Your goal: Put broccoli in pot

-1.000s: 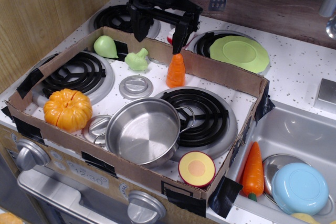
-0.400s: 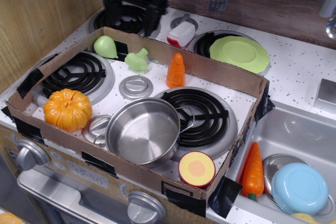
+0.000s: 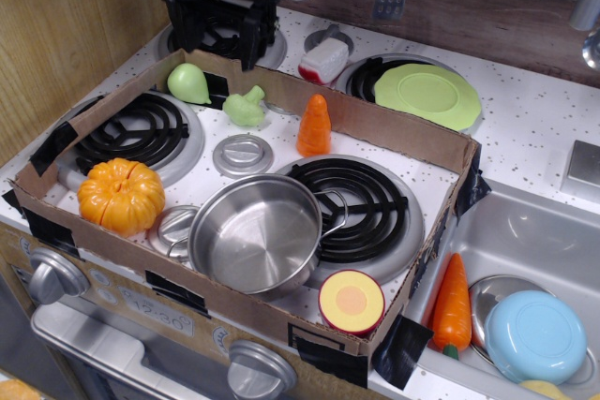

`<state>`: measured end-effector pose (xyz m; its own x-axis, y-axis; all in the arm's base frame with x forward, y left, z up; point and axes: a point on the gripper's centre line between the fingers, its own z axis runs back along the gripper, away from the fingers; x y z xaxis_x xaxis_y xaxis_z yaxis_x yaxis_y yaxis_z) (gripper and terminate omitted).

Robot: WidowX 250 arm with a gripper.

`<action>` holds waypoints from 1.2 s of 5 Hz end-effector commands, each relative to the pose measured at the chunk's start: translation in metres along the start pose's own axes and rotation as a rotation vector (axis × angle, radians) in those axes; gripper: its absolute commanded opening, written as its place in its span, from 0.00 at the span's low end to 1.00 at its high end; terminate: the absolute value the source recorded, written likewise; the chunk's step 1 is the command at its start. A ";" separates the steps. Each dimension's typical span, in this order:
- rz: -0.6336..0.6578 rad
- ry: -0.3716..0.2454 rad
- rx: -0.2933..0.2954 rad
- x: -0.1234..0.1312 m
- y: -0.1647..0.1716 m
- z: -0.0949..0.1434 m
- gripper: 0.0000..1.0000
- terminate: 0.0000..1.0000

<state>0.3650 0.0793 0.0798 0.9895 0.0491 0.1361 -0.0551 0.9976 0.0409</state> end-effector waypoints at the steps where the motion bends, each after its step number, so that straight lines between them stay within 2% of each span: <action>1: 0.002 -0.138 -0.006 0.018 0.007 0.000 1.00 0.00; 6: -0.002 -0.122 -0.030 0.011 -0.008 -0.033 1.00 0.00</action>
<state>0.3747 0.0726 0.0299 0.9774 0.0507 0.2052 -0.0520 0.9986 0.0008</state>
